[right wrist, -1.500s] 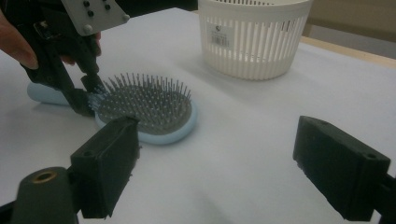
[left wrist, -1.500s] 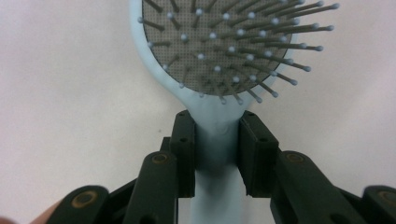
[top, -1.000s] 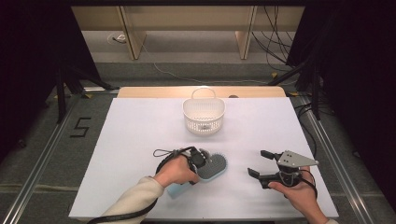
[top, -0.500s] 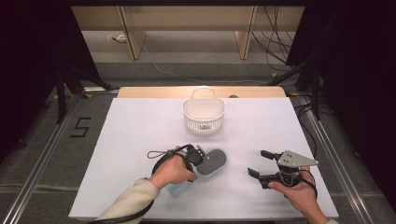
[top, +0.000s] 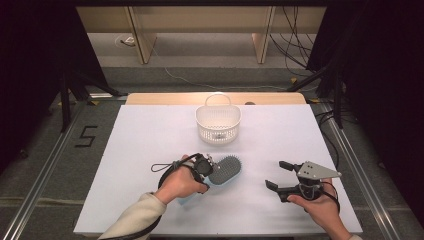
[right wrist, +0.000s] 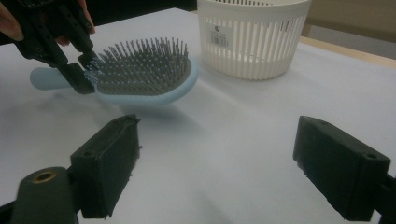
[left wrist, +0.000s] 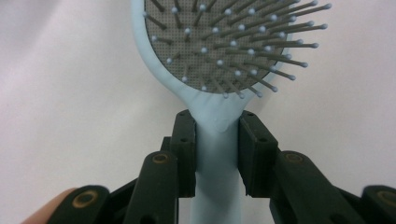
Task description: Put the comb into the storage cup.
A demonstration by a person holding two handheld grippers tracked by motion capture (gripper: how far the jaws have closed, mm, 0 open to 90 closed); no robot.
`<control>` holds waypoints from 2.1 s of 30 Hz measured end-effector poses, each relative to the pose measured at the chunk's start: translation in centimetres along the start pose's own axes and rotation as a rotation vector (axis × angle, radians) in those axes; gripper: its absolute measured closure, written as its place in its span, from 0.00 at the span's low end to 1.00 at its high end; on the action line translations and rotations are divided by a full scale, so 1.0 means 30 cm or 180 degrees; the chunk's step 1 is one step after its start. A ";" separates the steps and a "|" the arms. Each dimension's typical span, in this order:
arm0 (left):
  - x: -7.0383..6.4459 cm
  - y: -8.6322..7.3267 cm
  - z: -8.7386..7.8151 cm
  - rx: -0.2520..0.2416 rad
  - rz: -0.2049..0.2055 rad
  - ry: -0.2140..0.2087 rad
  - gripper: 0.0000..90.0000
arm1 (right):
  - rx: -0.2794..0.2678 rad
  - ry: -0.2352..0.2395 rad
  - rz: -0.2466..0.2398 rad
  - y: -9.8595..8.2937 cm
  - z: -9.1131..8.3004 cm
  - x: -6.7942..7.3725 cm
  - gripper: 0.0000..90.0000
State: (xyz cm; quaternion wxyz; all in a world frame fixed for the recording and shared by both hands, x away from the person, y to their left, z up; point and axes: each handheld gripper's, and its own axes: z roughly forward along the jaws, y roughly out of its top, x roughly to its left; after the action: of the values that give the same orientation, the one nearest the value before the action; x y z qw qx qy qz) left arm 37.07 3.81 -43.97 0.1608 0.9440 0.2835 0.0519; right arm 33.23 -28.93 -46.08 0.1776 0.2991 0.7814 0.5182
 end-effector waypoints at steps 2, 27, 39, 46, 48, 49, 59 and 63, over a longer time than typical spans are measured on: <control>0.002 0.000 -0.004 -0.0017 0.0004 0.0011 0.78 | -0.0001 0.0000 0.0001 0.000 0.000 0.000 0.17; 0.023 -0.007 -0.034 -0.0296 -0.0161 0.0062 0.78 | -0.0004 0.0004 -0.0007 0.000 -0.001 0.000 0.17; 0.034 -0.010 -0.045 -0.0403 -0.0210 0.0081 0.78 | -0.0006 0.0005 -0.0009 0.001 -0.001 0.000 0.17; 0.036 -0.009 -0.054 -0.0529 -0.0227 0.0107 0.78 | -0.0004 0.0005 -0.0013 0.001 -0.002 0.001 0.17; 0.037 -0.009 -0.056 -0.0569 -0.0241 0.0118 0.78 | -0.0005 0.0003 -0.0015 0.001 -0.002 0.001 0.17; 0.037 -0.009 -0.056 -0.0587 -0.0250 0.0124 0.78 | -0.0005 0.0004 -0.0015 0.001 -0.002 0.001 0.17; 0.038 -0.009 -0.062 -0.0776 -0.0290 0.0172 0.78 | -0.0007 0.0006 -0.0019 0.001 -0.003 0.001 0.17; 0.039 -0.010 -0.062 -0.0812 -0.0267 0.0202 0.78 | -0.0007 0.0005 -0.0018 0.001 -0.003 0.001 0.17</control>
State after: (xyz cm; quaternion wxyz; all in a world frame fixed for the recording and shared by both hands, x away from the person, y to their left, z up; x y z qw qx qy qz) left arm 37.53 5.21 -42.30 0.2724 0.9011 0.3187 0.1105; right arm 33.17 -28.96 -46.02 0.1788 0.2962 0.7818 0.5188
